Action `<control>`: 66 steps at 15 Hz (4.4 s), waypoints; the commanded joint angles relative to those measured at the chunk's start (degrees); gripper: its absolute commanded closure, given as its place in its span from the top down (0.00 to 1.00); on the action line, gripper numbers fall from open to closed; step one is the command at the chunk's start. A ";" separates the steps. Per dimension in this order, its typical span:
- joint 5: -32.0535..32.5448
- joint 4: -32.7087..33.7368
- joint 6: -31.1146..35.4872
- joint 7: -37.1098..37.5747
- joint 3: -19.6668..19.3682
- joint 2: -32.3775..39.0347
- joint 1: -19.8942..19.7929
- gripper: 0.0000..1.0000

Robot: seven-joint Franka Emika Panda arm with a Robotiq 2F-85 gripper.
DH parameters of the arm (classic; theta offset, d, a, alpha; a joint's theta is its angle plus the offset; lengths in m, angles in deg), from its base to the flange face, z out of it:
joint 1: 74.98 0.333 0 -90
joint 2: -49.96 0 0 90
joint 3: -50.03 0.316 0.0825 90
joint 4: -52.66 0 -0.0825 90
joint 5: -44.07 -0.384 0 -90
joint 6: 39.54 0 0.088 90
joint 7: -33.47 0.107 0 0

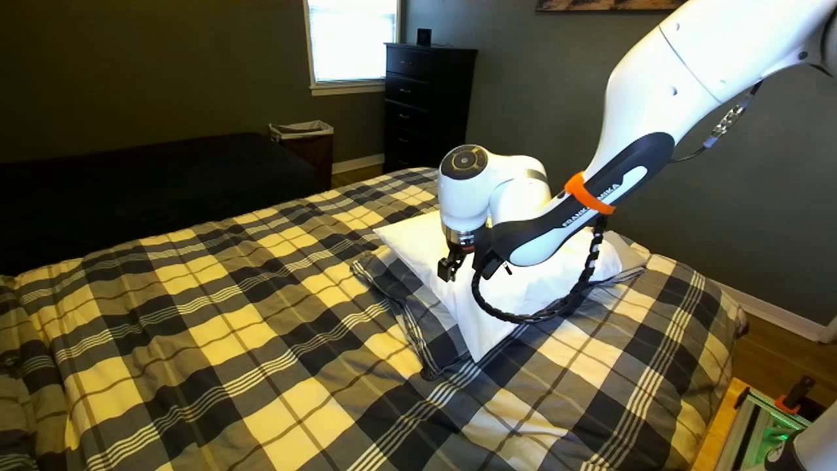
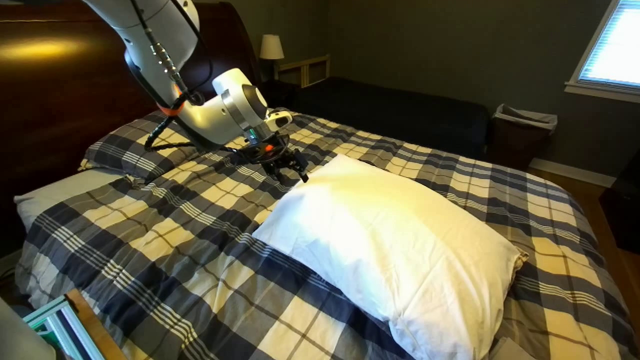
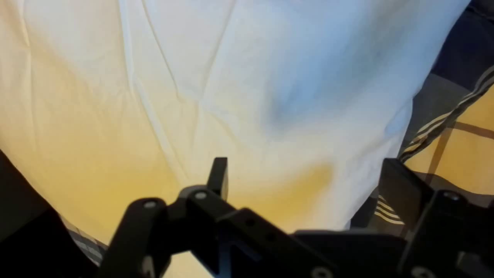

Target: Move the white pillow forward, then put the checked pillow on the white pillow

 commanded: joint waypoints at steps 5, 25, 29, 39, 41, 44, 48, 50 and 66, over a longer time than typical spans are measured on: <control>4.49 8.38 0.94 7.29 -2.72 10.75 3.91 1.00; -1.52 -6.23 6.48 -25.14 -1.35 1.16 -3.86 0.02; -3.67 -12.49 2.24 -33.44 -2.66 -5.86 -5.73 0.02; -10.03 -23.55 -17.63 -51.81 -1.81 -22.20 -8.10 0.02; -13.58 -25.04 -23.57 -56.02 -1.27 -24.24 -7.58 0.02; -19.33 -26.65 -28.32 -62.54 -0.47 -26.18 -6.81 0.02; -31.45 -24.83 -34.67 -60.24 0.42 -25.46 -6.10 0.02; -36.37 -24.23 -36.90 -57.98 0.47 -25.81 -6.27 0.02; -41.60 -23.82 -17.01 -43.96 -0.92 -28.55 -9.54 0.70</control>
